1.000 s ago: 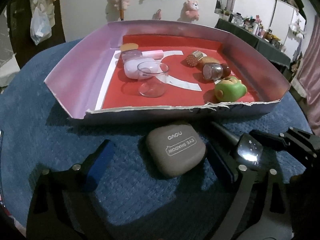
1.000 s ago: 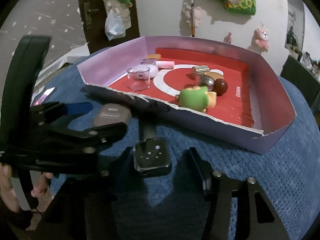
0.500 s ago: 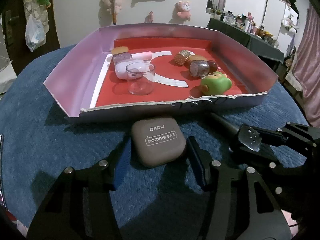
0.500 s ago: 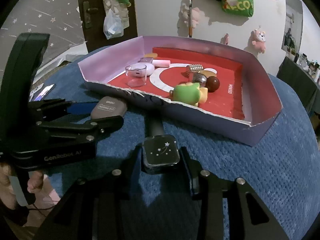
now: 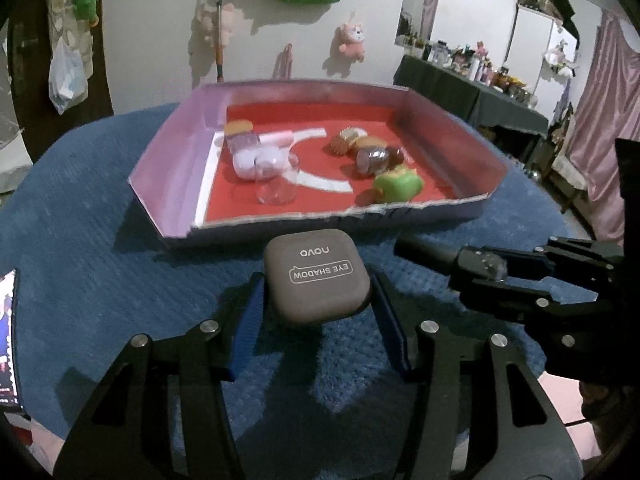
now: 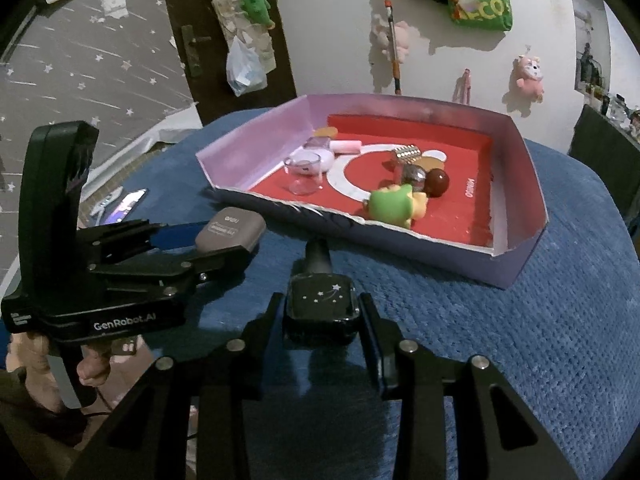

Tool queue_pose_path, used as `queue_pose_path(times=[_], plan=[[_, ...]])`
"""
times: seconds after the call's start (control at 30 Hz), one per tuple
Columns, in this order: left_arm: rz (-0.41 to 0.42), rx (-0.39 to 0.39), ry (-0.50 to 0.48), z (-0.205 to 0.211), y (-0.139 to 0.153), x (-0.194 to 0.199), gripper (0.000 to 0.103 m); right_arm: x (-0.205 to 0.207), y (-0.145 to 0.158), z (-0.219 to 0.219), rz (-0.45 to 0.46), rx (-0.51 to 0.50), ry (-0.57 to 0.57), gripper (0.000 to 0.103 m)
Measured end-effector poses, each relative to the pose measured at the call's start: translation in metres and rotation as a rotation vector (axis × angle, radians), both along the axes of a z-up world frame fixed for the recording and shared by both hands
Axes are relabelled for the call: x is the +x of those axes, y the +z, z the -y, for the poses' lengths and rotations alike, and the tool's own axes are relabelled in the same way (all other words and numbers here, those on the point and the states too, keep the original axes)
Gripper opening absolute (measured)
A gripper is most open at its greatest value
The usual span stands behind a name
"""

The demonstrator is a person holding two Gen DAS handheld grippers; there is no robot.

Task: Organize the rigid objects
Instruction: 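Carry the eye shadow case and black watch over the box with both tools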

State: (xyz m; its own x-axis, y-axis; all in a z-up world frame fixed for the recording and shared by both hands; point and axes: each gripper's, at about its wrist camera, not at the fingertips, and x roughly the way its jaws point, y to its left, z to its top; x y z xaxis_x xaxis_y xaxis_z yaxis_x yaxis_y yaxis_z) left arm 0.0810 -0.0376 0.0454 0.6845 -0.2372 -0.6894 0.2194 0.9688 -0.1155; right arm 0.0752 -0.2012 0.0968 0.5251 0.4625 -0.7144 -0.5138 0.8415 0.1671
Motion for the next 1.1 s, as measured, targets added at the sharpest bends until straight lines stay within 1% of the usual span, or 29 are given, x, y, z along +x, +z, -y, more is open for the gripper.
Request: queue_pose_path(times=[0.2, 0.37, 0.57, 0.67, 0.77, 0.87, 0.97, 1.1], plan=[[0.041, -0.016, -0.006, -0.001, 0.016, -0.001, 0.050, -0.004, 0.012, -0.004, 0.017, 0.015, 0.020, 0.038], [0.067, -0.013, -0.002, -0.002, 0.027, 0.006, 0.050, -0.003, 0.025, -0.005, 0.038, 0.041, 0.028, 0.038], [0.071, -0.013, 0.003, -0.006, 0.034, 0.022, 0.050, 0.005, 0.041, -0.007, 0.088, 0.037, 0.023, 0.038], [0.042, -0.017, -0.004, -0.008, 0.033, 0.036, 0.050, 0.014, 0.043, -0.008, 0.099, 0.024, 0.017, 0.038], [-0.003, -0.031, -0.019, -0.009, 0.028, 0.051, 0.050, 0.030, 0.040, -0.009, 0.080, 0.017, 0.014, 0.038], [-0.046, -0.034, -0.032, -0.009, 0.020, 0.061, 0.050, 0.047, 0.035, -0.010, 0.048, 0.013, 0.012, 0.038], [-0.086, -0.037, -0.049, -0.008, 0.014, 0.071, 0.050, 0.065, 0.029, -0.011, -0.002, 0.028, 0.018, 0.038], [-0.138, -0.040, -0.066, -0.008, 0.005, 0.082, 0.049, 0.081, 0.022, -0.015, -0.055, 0.036, 0.022, 0.038]])
